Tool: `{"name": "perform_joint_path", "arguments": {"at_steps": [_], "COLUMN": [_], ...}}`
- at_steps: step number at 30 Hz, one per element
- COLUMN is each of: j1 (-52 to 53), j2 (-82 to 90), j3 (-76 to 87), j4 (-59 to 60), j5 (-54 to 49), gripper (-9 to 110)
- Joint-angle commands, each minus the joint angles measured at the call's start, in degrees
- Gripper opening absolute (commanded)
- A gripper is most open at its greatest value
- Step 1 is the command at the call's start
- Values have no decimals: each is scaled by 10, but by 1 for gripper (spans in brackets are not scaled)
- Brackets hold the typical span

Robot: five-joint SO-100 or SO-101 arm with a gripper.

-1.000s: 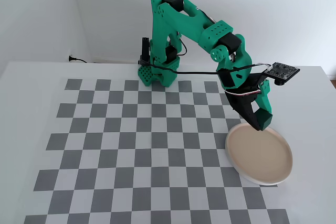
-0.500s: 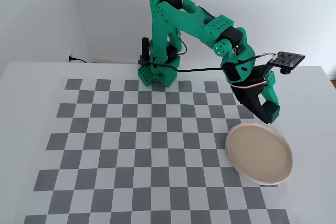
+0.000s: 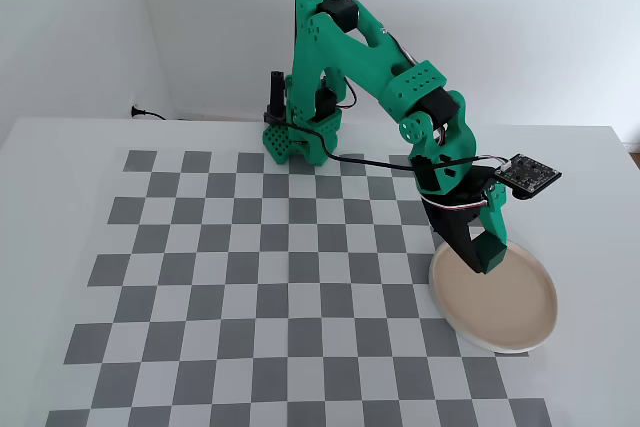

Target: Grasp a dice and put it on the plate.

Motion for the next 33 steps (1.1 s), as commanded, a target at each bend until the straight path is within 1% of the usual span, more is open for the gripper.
{"name": "perform_joint_path", "arguments": {"at_steps": [1, 5, 11, 22, 30, 31, 33], "j1": [4, 6, 5, -33, -37, -37, -37], "j2": [-8, -49, -111, -169, -233, -236, -238], "j3": [-47, -57, -108, -114, -146, -149, -152], "j4": [-34, -73, -81, -132, -151, -151, -154], "j5": [1, -5, -10, -28, -33, -33, -29], "gripper": [-4, -4, -4, -4, -4, -2, 6]}}
